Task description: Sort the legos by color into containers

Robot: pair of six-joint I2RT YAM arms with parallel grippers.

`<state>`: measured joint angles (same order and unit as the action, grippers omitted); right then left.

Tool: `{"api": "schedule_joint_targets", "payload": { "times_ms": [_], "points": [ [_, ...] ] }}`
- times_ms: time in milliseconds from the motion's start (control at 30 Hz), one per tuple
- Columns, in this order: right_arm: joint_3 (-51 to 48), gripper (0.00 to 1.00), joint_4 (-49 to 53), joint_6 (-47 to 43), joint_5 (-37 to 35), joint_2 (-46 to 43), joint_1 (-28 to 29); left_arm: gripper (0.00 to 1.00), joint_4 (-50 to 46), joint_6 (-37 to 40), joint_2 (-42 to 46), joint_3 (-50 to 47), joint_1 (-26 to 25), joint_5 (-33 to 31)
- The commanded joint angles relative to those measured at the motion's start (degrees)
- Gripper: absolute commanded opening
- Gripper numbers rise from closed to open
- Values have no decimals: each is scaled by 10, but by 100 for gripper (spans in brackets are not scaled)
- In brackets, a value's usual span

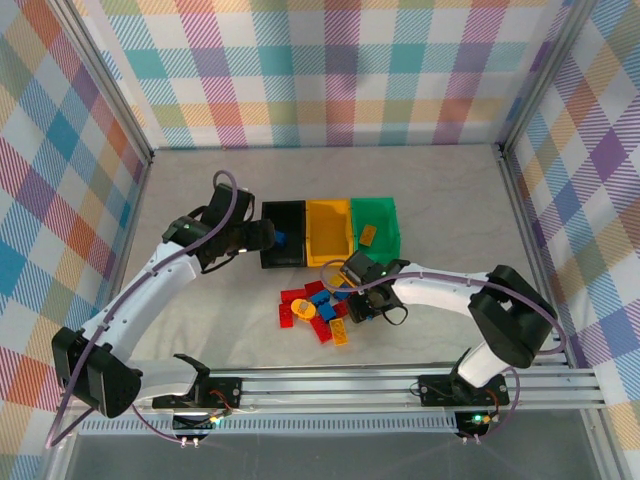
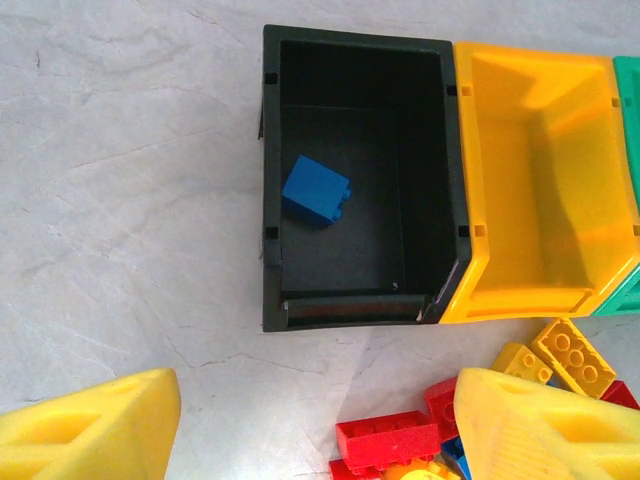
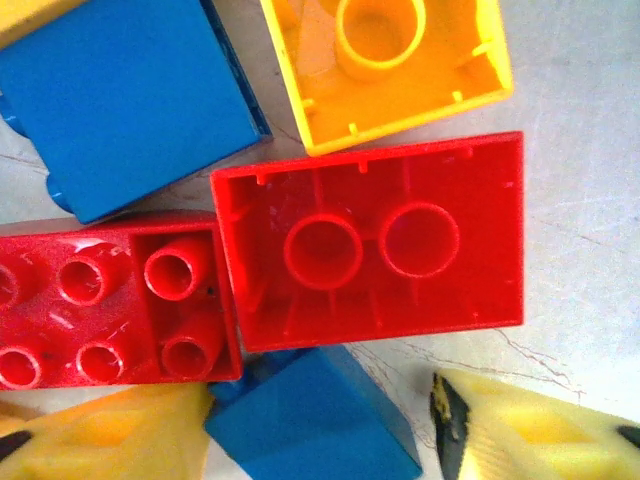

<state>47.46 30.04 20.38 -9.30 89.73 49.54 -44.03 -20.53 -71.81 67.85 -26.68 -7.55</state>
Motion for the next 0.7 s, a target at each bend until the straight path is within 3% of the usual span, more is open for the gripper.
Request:
{"api": "schedule_joint_targets", "payload": {
  "times_ms": [0,367,667],
  "points": [
    [9,55,11,-1,-6,2,3,73,-24,4,19,7,1,-3],
    [7,36,48,17,7,-7,3,73,-28,6,25,11,1,-4],
    [21,32,85,23,-9,-43,3,73,-29,5,36,7,1,-5]
  ]
}}
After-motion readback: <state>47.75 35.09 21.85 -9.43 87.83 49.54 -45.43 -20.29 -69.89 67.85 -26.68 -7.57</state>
